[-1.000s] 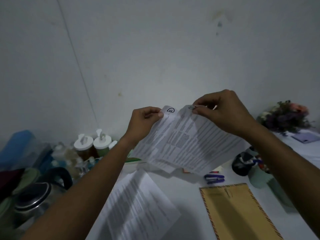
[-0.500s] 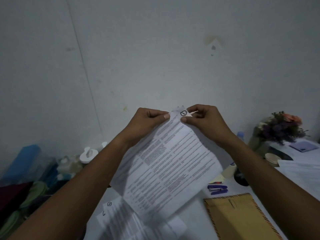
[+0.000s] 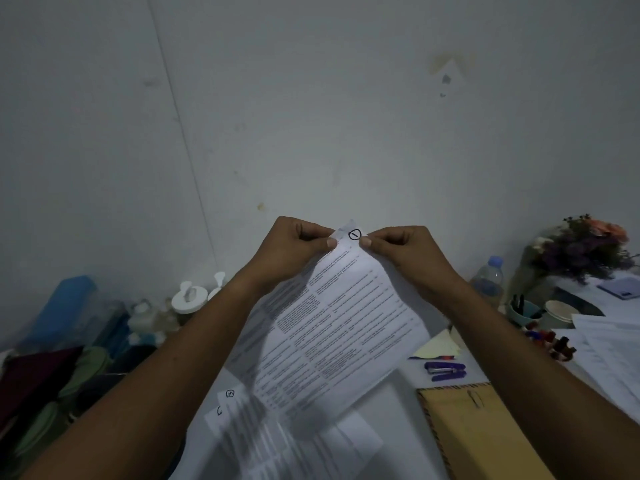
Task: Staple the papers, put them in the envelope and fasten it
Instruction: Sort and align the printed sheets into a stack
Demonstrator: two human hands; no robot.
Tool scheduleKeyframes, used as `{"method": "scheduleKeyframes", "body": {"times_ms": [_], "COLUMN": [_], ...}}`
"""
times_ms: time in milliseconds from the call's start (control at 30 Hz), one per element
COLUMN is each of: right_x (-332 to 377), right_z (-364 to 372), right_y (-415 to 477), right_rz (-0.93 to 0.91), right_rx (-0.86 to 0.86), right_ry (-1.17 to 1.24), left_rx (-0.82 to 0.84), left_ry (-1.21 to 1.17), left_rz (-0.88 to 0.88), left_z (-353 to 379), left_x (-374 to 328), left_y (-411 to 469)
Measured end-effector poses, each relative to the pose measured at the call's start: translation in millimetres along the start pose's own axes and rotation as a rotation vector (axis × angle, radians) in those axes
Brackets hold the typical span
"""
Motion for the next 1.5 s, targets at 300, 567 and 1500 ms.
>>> {"method": "scheduleKeyframes", "body": {"times_ms": [300,567,1500], "right_x": [-31,-44,-280], "right_z": [16,27,148], "right_y": [-10,-12,-117], "right_rz": [0.021,0.041,0.878], "right_rx": [0.007,0.034,0.543], "right_ry": [-0.017,0.046,0.241], "left_rx": [0.022,-0.044,-0.055], "left_ry": [-0.040,-0.040,0.019], "left_rz": [-0.146,-0.200,-1.074], "left_z": [2,-3,32], "left_x": [34,57,267], "left_y": [-20,-28,-190]}}
Point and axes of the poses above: each hand's wrist, its own y-axis towards the middle knuckle, its own z-axis out of the palm, x = y × z, the point moved 10 cm from there along y, towards the middle knuckle, and after that the axes turned 6 degrees about y, right-handed, at the moved point
